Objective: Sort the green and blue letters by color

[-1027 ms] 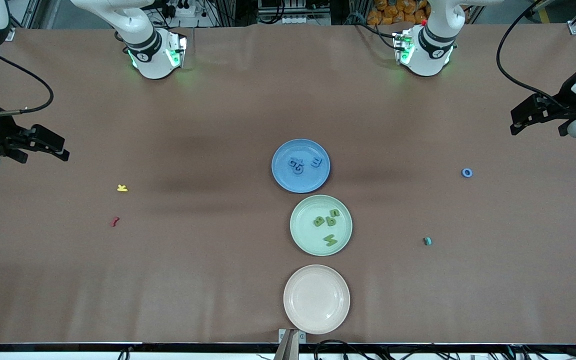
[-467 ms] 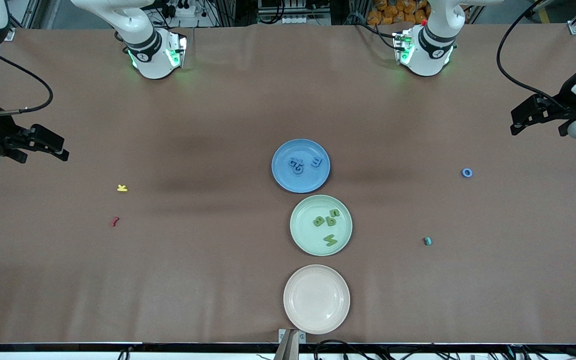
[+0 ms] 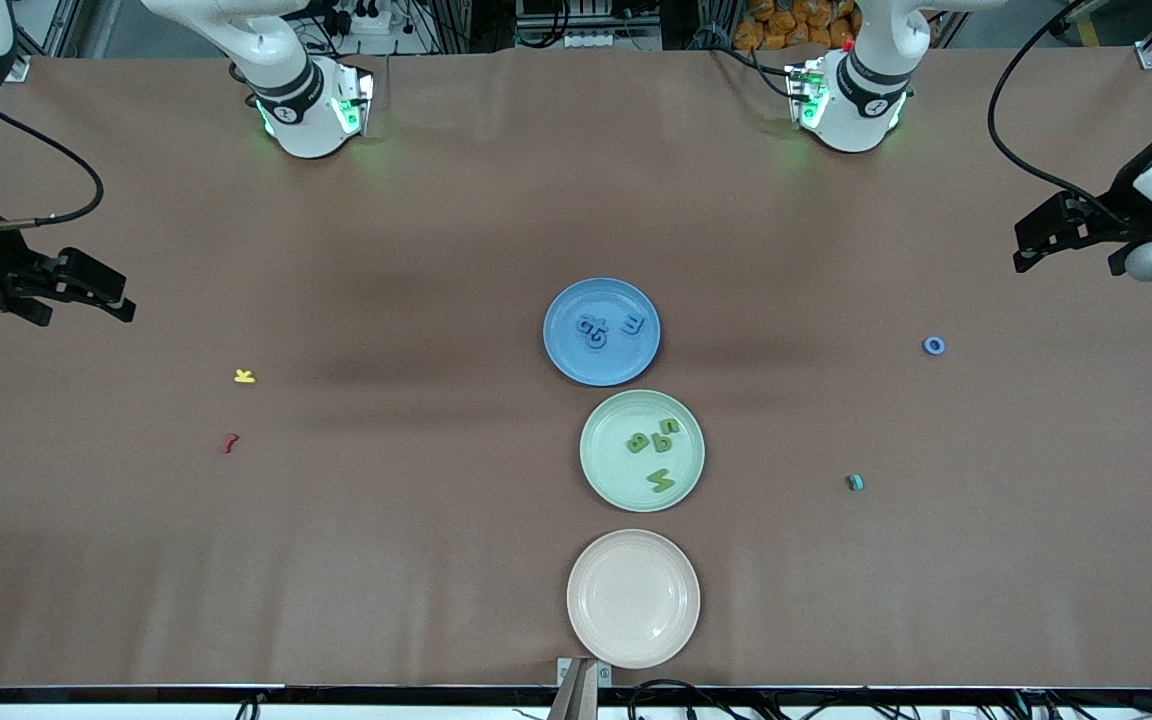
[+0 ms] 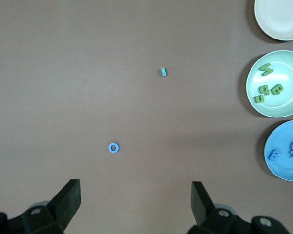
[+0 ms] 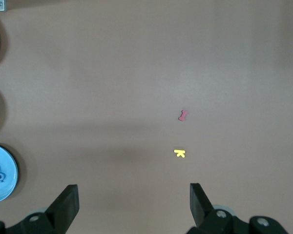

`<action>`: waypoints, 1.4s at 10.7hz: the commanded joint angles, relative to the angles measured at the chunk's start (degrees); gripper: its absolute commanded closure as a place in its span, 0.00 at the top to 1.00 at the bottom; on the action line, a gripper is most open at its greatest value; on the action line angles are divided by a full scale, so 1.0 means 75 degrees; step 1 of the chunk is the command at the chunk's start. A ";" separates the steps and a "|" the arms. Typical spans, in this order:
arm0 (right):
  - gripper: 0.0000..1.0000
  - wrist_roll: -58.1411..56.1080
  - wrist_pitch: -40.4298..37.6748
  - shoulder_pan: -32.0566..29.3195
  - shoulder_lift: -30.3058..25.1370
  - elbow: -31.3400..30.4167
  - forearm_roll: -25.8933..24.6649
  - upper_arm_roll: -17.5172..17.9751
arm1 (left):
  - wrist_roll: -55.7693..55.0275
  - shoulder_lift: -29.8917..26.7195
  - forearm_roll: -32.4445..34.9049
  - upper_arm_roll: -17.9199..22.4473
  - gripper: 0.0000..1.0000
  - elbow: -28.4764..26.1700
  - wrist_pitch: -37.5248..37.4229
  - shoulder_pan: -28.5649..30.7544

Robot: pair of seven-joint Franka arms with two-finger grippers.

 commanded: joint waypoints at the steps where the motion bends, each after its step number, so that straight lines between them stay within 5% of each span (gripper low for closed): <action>1: 1.00 -0.0028 -0.0035 -0.0124 -0.0083 0.0060 -0.0128 0.0046 | -0.0035 0.0116 -0.0112 0.0016 1.00 0.0094 -0.0069 0.0028; 15: 1.00 -0.0345 -0.0211 -0.0183 -0.0270 0.0107 -0.0504 0.0010 | -0.0035 0.0140 -0.0229 0.0016 1.00 0.0106 -0.0057 0.0052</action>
